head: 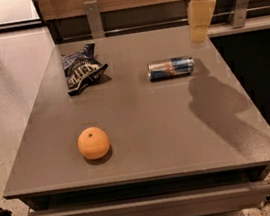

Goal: Place redbull can upright

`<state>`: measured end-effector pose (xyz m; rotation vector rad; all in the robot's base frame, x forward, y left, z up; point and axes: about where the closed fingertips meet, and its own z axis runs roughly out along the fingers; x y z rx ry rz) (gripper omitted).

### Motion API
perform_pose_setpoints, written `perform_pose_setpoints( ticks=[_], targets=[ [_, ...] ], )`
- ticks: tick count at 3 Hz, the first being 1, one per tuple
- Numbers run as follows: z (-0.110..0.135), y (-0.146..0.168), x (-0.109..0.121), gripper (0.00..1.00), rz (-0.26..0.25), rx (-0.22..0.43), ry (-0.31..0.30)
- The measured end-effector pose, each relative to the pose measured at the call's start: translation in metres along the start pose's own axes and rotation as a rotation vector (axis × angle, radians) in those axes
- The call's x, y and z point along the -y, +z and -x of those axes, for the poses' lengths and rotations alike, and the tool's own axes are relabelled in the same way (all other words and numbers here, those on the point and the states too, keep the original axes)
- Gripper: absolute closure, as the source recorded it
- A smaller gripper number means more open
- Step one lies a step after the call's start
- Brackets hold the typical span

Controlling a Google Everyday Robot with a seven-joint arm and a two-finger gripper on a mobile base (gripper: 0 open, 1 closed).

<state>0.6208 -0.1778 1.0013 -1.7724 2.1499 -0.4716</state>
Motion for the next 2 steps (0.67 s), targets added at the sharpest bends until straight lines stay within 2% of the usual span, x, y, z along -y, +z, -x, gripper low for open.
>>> perform_pose_setpoints(
  ticks=[1,2],
  targets=[
    [0.014,0.026,0.003,0.0,0.011,-0.009,-0.029],
    [0.032,0.064,-0.008,0.0,0.081,0.031,-0.054]
  ],
)
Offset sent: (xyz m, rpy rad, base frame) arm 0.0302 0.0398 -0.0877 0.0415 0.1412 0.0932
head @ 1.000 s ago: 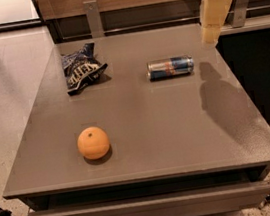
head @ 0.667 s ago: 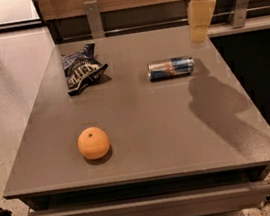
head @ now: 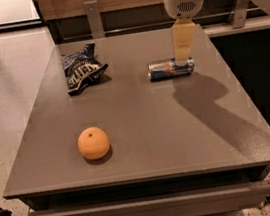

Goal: Place redbull can upright

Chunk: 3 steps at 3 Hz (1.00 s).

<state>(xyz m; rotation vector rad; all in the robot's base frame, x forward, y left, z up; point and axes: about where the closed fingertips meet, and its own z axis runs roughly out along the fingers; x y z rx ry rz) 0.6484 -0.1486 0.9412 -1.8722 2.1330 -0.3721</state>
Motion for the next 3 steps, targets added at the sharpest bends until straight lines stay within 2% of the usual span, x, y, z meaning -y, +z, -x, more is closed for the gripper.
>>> perform_pose_setpoints(
  ticks=[2,3],
  targets=[
    [0.014,0.041,-0.01,0.0,0.079,0.087,-0.001],
    [0.013,0.059,-0.014,0.0,0.099,0.098,0.016]
  ],
)
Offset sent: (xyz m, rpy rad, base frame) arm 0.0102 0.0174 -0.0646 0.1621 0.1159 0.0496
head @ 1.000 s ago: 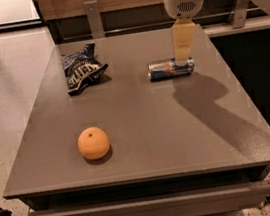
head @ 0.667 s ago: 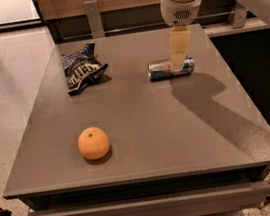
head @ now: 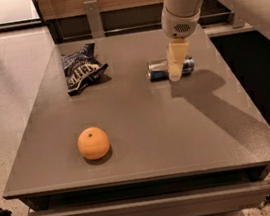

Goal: Place redbull can upright

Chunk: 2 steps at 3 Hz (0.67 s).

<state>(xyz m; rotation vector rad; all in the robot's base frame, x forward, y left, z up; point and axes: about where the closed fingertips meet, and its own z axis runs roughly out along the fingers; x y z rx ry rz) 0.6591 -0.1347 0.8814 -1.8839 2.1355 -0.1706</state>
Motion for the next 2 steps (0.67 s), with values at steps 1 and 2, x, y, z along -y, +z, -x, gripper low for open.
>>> perform_pose_setpoints(
  ticks=[1,2],
  targets=[
    [-0.002,0.019,-0.001,0.0,0.009,0.002,0.017],
    [0.001,0.035,-0.001,0.0,0.013,0.012,0.022]
  ],
)
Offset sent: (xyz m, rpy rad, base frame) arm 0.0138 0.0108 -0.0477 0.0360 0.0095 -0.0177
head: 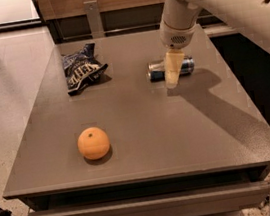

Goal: Place redbull can upright

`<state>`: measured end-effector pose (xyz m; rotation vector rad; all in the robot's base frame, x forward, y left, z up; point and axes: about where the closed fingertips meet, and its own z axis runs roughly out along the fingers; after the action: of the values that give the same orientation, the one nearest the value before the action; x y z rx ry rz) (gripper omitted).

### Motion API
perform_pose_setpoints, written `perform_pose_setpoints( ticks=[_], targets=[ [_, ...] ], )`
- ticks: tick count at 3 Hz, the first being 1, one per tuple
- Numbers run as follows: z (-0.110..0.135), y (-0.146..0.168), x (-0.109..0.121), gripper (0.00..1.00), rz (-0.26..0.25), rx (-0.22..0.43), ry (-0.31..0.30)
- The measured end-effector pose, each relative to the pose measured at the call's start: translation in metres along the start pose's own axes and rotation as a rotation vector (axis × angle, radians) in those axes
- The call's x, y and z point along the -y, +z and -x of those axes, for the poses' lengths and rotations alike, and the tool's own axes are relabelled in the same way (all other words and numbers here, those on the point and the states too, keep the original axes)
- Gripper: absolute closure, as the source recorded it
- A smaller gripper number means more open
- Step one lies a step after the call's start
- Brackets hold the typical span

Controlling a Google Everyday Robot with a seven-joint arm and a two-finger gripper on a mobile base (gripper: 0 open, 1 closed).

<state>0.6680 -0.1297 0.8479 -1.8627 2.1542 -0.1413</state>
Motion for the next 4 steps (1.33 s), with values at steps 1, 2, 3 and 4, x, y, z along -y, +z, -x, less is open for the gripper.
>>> perform_pose_setpoints(
  ticks=[1,2,3,4],
  targets=[
    [0.007,0.012,-0.004,0.15,0.01,0.01,-0.013],
    [0.011,0.02,-0.009,0.38,0.021,0.013,-0.023],
    [0.012,0.023,-0.01,0.69,0.025,0.012,-0.025],
    [0.012,0.025,-0.01,0.92,0.028,0.012,-0.025]
  ],
)
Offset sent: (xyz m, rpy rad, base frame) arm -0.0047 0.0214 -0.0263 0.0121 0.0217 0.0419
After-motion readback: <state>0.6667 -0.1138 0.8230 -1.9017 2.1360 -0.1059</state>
